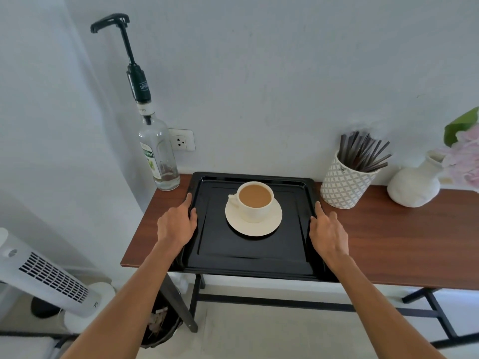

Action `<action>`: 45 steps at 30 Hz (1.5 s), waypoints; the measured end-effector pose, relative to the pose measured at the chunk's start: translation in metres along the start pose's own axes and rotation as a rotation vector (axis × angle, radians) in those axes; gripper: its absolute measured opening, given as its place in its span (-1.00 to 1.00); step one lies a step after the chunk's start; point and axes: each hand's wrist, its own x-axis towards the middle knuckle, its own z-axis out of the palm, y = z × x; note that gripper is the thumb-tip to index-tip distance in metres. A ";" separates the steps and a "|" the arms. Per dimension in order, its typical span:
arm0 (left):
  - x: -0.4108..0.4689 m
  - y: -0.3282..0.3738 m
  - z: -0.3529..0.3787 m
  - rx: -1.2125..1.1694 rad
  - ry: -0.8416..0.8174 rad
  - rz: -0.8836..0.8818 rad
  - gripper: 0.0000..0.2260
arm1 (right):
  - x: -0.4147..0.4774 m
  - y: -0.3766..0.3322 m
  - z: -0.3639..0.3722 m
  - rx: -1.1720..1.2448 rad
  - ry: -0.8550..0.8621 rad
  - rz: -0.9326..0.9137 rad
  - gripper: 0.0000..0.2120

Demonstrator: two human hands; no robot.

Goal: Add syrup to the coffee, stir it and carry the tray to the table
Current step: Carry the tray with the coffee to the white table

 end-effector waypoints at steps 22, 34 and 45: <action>-0.080 -0.023 -0.024 -0.077 0.116 -0.129 -0.57 | -0.036 -0.008 -0.030 0.051 -0.020 -0.162 -0.53; -0.175 -0.062 -0.055 -0.092 0.238 -0.317 -0.56 | -0.064 -0.043 -0.026 0.095 -0.061 -0.400 -0.53; -0.262 -0.124 -0.087 -0.050 0.370 -0.545 -0.56 | -0.105 -0.121 -0.013 0.160 -0.121 -0.651 -0.55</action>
